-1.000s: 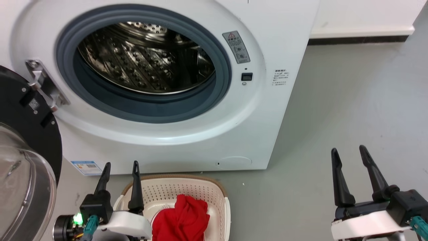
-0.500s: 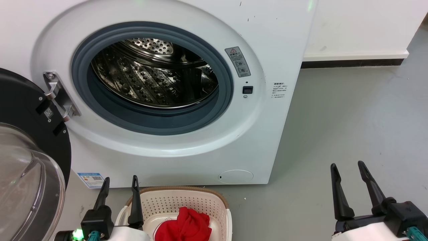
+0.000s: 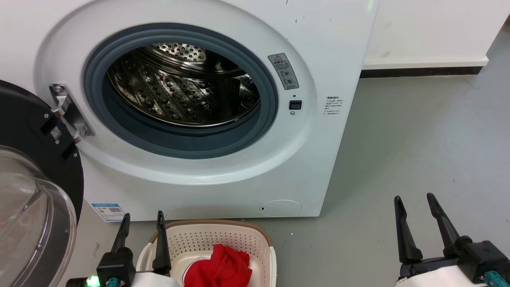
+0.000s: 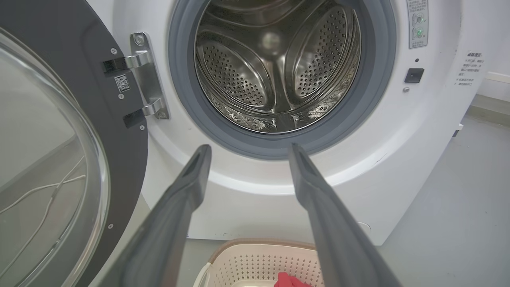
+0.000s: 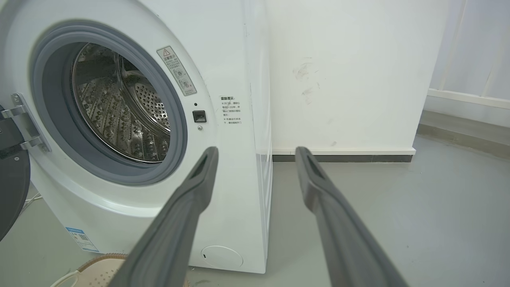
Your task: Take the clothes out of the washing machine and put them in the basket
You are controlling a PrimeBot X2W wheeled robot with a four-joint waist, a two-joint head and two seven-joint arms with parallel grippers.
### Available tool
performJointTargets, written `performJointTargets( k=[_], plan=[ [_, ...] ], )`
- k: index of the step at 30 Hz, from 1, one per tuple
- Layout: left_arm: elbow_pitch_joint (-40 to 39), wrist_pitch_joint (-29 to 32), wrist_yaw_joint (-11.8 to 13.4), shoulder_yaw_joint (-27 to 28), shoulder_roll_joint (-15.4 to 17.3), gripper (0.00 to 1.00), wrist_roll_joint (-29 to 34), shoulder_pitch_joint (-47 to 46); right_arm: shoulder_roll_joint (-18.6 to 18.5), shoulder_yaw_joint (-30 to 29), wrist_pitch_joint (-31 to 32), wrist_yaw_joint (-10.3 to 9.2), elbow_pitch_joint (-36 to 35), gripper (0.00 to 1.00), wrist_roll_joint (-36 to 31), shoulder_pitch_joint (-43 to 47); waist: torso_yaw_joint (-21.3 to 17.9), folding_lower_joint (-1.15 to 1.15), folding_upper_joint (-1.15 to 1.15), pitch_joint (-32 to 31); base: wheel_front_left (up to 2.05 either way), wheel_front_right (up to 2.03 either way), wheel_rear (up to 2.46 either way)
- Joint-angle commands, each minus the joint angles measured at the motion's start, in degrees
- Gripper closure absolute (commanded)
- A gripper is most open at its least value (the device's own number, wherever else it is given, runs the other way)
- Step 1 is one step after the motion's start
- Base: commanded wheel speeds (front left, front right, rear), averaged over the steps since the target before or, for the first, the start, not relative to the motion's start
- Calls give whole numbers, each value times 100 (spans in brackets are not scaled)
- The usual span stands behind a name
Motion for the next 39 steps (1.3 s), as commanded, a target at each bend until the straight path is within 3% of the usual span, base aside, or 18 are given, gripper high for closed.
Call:
performJointTargets(
  k=[1, 16, 17, 22, 39],
  plan=[
    [21, -15, -2, -2, -9, 0, 10, 24, 6, -4, -13, -4, -10, 0, -9, 1, -5, 0, 0, 5, 0, 0, 0],
    [40, -15, -14, 17, -10, 0, 75, -32, 6, 5, -13, -4, -13, 0, 30, -27, -41, 0, 0, 18, 0, 0, 0],
    [67, 2, -16, 10, -1, 100, 60, -1, 0, 12, 0, 0, 14, 100, 7, 5, -42, 0, 0, 17, 0, 0, 0],
    [361, 35, -12, -5, -7, 100, 58, 51, 0, 26, 8, 1, 289, 100, 2, 54, -42, 0, 0, 18, 0, 0, 0],
    [452, 488, -244, 156, -6, 100, -1826, -203, -111, 24, 341, 0, 500, 100, 1945, -211, -32, 0, 0, 3, 0, 0, 0]
  ],
)
